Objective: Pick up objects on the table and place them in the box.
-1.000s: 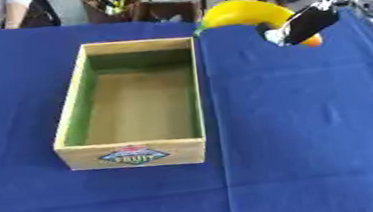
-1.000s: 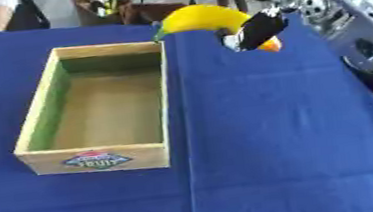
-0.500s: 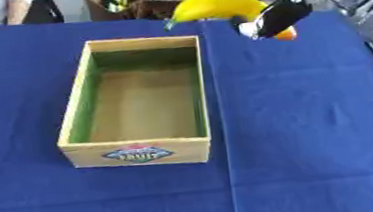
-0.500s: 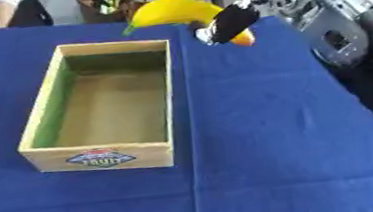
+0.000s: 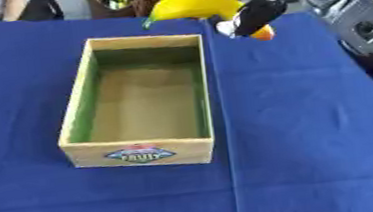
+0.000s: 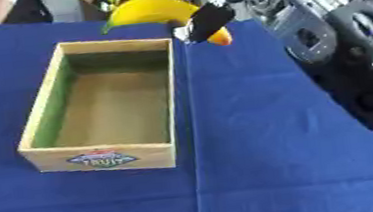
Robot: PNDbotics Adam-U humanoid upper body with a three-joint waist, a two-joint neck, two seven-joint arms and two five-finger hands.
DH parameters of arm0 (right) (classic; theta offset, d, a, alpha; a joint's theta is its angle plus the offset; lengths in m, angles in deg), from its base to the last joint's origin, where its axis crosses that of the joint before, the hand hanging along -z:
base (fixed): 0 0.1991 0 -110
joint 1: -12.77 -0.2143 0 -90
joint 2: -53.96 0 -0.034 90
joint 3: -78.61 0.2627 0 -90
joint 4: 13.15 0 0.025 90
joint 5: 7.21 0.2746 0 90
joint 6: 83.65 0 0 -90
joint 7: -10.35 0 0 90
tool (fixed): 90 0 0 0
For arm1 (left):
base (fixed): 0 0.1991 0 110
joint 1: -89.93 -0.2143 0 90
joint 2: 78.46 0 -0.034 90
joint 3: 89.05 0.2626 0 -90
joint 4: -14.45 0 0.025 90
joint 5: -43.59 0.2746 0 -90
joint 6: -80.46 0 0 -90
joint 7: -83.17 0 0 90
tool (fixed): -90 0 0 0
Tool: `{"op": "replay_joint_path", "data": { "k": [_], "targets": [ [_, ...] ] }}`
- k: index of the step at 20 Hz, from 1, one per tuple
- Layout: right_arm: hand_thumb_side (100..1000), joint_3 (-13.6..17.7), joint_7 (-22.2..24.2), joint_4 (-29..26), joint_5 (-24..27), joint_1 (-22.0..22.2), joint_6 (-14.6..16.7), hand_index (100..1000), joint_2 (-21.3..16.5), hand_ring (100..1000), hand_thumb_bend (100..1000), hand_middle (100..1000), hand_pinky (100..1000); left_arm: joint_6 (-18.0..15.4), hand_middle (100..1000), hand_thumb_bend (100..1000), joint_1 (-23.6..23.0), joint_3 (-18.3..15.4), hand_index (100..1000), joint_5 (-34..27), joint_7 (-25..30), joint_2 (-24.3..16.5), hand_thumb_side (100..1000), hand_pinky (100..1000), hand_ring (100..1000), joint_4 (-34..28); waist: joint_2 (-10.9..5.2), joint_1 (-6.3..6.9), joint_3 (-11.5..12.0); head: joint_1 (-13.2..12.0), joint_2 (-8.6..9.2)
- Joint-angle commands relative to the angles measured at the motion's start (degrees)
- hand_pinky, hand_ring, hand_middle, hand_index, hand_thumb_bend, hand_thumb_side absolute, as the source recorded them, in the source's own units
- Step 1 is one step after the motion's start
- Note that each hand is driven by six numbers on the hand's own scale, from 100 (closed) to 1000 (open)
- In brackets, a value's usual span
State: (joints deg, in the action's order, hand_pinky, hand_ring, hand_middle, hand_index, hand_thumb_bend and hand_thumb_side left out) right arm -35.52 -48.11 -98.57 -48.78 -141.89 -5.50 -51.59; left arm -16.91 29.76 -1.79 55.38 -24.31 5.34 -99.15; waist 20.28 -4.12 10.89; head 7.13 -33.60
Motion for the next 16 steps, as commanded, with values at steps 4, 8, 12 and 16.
{"op": "replay_joint_path", "data": {
  "k": [4,8,12,16],
  "targets": [
    [368,0.26,-0.22,1.64,-1.22,-2.44,0.17,433,1.82,790,100,353,788,-0.56,904,100,1.75,-0.4,1000,-0.02,-0.31,-0.63,1000,662,812,-0.99,-0.46,-0.08,1.55,1.03,1.35],
    [367,0.35,-0.56,3.58,-2.14,-3.01,0.29,432,3.59,790,100,352,787,-0.8,904,100,2.25,-0.57,1000,0.05,-0.6,-0.36,1000,663,812,-0.99,-0.02,-0.29,2.58,1.7,1.89],
    [366,0.21,-0.99,5.49,-3.38,-3.58,0.65,430,5.3,789,100,351,787,-1.0,904,100,2.69,-0.65,1000,0.22,-0.83,-0.16,1000,664,813,-0.99,0.32,-0.51,3.4,2.33,2.24],
    [364,-0.04,-1.42,7.1,-4.79,-3.76,0.98,428,6.94,787,100,351,785,-1.1,904,100,3.03,-0.68,1000,0.5,-1.05,0.02,1000,665,814,-0.99,0.58,-0.68,3.89,2.83,2.44]
  ]
}}
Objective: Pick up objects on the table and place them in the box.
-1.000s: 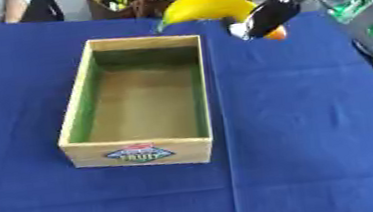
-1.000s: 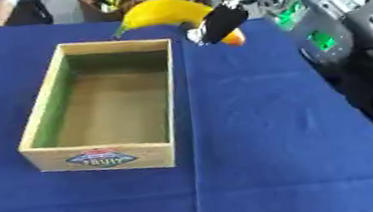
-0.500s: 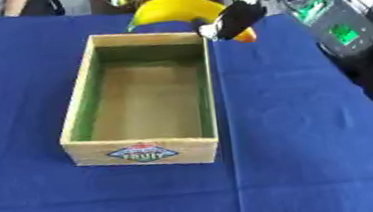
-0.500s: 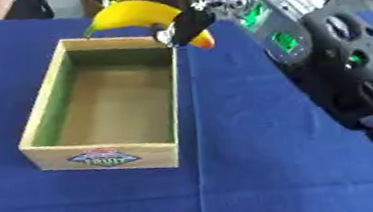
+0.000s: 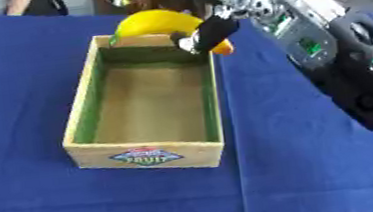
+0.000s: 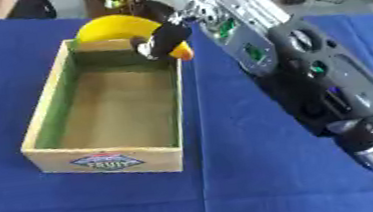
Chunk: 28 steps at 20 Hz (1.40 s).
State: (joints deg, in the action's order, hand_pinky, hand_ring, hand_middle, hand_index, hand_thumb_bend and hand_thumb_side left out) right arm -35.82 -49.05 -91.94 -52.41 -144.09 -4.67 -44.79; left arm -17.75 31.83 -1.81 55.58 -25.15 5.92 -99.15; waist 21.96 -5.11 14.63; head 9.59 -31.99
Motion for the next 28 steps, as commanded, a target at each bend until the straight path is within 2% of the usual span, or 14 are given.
{"op": "replay_joint_path", "data": {
  "k": [1,14,19,20,21,22,23,24,25,27,28],
  "targets": [
    [364,0.15,-0.6,1.01,-1.65,-1.55,0.24,428,0.54,787,100,351,785,-0.32,904,100,1.07,-0.68,1000,0.39,-0.28,-0.49,1000,665,814,-0.99,-1.05,0.28,0.27,0.48,0.89],
    [363,-0.65,-2.34,8.67,-6.32,-0.17,1.95,433,5.85,781,100,351,779,-0.56,903,100,1.98,-0.62,1000,0.63,-0.68,0.19,1000,665,806,-0.99,-0.08,0.41,1.77,1.58,1.91],
    [448,-0.85,-2.28,8.83,-6.48,-0.03,2.71,653,6.04,808,100,482,789,-0.49,903,100,2.0,-0.61,1000,0.59,-0.64,0.27,1000,664,805,-0.99,-0.03,0.43,1.71,1.52,1.93],
    [529,-0.87,-2.08,8.66,-6.48,-0.04,2.83,741,5.98,828,100,563,796,-0.48,903,100,1.99,-0.61,1000,0.59,-0.64,0.28,1000,663,805,-0.99,-0.03,0.43,1.68,1.47,1.91],
    [563,-0.84,-1.76,8.41,-6.37,-0.04,2.92,780,5.92,851,100,632,808,-0.46,903,100,1.96,-0.6,1000,0.59,-0.64,0.28,1000,663,805,-0.99,-0.04,0.44,1.65,1.43,1.88],
    [578,-0.76,-1.37,8.09,-6.19,-0.07,2.96,793,5.85,862,100,660,812,-0.44,903,100,1.93,-0.6,1000,0.6,-0.63,0.28,1000,663,805,-0.99,-0.06,0.45,1.62,1.38,1.87],
    [645,-0.66,-1.03,7.75,-6.02,-0.11,2.94,850,5.79,891,171,743,826,-0.43,903,100,1.91,-0.59,1000,0.6,-0.63,0.28,1000,663,805,-0.99,-0.08,0.46,1.6,1.34,1.84],
    [676,-0.45,-0.78,7.23,-5.66,-0.2,2.88,866,5.72,901,215,765,833,-0.41,903,100,1.91,-0.6,1000,0.6,-0.63,0.29,1000,663,805,-0.99,-0.13,0.46,1.55,1.27,1.78],
    [733,-0.27,-0.56,6.69,-5.27,-0.25,2.75,897,5.62,913,300,794,838,-0.41,903,100,1.91,-0.6,1000,0.61,-0.63,0.29,1000,664,805,-0.99,-0.16,0.47,1.5,1.19,1.73],
    [760,0.09,-0.42,5.5,-4.33,-0.34,2.23,916,5.39,916,346,807,840,-0.39,902,100,1.92,-0.57,1000,0.63,-0.61,0.26,1000,664,805,-0.99,-0.24,0.48,1.42,1.02,1.64],
    [789,0.3,-0.56,4.8,-3.82,-0.4,1.88,925,5.23,918,340,814,841,-0.38,902,100,1.91,-0.57,1000,0.64,-0.59,0.25,1000,664,805,-0.99,-0.29,0.5,1.34,0.96,1.62]
  ]
}}
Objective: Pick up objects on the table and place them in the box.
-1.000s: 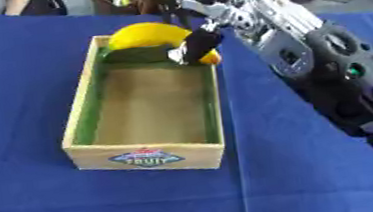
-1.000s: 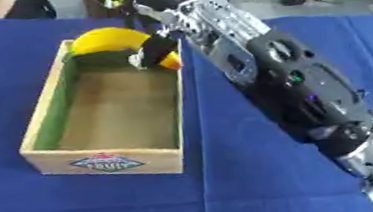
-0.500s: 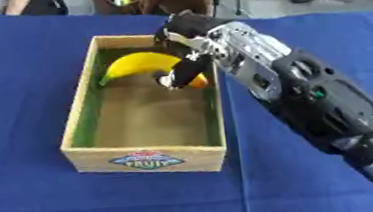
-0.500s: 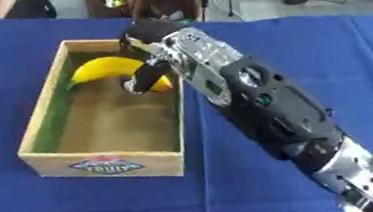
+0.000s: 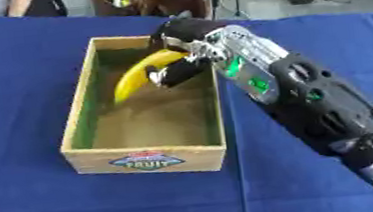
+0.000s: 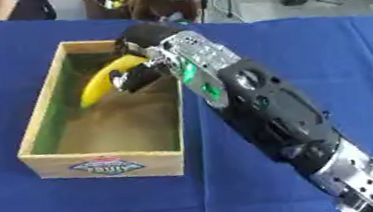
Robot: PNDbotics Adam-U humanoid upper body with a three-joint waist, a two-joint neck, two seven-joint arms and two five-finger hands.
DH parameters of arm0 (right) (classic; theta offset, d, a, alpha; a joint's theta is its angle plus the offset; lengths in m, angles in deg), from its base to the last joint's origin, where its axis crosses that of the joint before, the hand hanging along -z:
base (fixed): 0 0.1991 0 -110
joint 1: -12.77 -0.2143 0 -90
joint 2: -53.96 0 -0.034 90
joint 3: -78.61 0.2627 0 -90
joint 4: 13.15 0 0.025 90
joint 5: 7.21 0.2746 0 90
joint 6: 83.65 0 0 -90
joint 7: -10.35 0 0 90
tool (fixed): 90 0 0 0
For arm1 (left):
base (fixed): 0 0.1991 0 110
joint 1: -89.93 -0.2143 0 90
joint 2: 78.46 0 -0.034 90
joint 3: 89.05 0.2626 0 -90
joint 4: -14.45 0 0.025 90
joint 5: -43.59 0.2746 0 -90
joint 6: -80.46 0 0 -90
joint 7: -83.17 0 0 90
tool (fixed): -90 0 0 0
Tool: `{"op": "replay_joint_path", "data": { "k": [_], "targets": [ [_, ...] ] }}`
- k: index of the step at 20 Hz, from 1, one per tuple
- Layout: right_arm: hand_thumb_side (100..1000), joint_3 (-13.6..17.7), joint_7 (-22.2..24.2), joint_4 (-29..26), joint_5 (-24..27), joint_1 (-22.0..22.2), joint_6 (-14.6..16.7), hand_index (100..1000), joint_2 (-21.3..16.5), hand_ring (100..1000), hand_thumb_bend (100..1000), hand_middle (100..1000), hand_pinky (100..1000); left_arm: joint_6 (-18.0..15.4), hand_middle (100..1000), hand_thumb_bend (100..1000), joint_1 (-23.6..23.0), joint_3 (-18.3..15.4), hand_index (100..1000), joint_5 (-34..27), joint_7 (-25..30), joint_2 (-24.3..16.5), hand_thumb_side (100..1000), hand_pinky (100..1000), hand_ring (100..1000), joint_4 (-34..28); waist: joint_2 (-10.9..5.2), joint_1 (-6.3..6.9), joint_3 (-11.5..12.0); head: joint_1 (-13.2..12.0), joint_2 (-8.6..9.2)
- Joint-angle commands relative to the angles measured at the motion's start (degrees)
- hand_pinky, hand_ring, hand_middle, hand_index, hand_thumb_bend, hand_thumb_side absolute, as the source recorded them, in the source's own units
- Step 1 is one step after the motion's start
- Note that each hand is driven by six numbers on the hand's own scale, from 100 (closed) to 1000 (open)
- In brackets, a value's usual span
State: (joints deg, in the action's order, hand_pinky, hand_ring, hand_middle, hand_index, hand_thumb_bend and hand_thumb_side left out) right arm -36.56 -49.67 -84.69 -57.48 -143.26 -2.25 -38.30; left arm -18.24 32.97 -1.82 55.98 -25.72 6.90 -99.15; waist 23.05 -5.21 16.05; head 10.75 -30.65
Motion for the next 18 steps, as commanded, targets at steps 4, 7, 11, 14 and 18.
{"op": "replay_joint_path", "data": {
  "k": [4,7,11,14,18],
  "targets": [
    [779,2.24,-1.34,-5.71,4.0,-1.43,-2.46,918,-2.01,911,369,789,835,0.19,902,100,0.68,-0.55,1000,0.28,0.0,-0.81,1000,664,804,-0.99,-1.63,0.65,-0.55,-0.54,0.27],
    [790,3.7,-2.78,-9.83,7.57,-1.67,-4.11,903,-3.21,907,325,772,831,0.24,902,100,0.53,-0.54,1000,0.36,0.04,-0.96,1000,664,804,-0.99,-1.87,0.76,-0.98,-1.02,0.12],
    [816,5.82,-5.34,-17.45,12.63,-1.63,-6.89,897,-6.0,900,171,758,822,0.46,899,100,0.1,-0.64,1000,0.55,-0.08,-1.23,1000,664,804,-0.99,-2.25,0.93,-1.88,-2.23,-0.38],
    [796,6.87,-6.94,-23.49,15.91,-0.88,-8.86,891,-8.77,898,100,754,817,0.62,898,100,-0.23,-0.74,1000,0.79,-0.21,-1.44,1000,664,804,-0.99,-2.57,1.13,-2.73,-3.24,-0.72],
    [688,9.32,-10.01,-32.62,20.55,1.42,-12.49,853,-12.82,877,100,716,787,0.88,897,100,-0.69,-0.89,1000,1.13,-0.52,-1.6,1000,665,803,-0.99,-3.01,1.67,-4.07,-4.76,-1.32]
  ]
}}
